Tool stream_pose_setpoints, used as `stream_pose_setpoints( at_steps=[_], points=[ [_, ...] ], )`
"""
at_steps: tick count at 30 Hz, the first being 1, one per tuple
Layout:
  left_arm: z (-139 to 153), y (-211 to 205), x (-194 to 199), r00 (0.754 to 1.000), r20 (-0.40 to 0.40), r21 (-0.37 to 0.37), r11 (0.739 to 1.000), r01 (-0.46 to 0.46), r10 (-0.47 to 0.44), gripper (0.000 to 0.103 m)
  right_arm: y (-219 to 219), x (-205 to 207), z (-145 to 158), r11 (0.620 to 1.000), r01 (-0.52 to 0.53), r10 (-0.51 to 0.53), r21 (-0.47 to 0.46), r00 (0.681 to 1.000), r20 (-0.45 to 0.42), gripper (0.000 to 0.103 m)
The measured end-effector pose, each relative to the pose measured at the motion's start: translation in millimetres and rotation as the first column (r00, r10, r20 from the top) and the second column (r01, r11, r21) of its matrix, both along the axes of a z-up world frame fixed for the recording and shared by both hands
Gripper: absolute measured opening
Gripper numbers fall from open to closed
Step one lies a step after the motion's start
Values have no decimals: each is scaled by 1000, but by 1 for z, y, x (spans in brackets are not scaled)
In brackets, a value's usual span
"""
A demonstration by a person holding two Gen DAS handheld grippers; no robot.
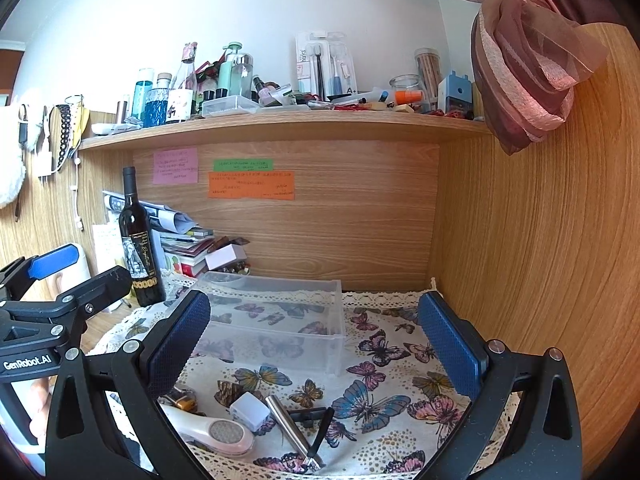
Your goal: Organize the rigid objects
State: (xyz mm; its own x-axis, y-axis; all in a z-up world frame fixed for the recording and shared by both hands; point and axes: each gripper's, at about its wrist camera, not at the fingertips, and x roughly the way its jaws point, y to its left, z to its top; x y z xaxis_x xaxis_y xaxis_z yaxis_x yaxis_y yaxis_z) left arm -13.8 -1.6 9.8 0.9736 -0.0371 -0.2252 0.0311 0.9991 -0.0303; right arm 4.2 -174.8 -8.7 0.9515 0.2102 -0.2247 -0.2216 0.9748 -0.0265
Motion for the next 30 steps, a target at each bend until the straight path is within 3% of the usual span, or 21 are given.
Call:
stream_pose_setpoints(
  at_steps=[30],
  points=[
    [0,0,0,1000,4,-12,1000,-5,5,103,1,-2,0,1000,-11,11,0,1000,10,103]
  ],
)
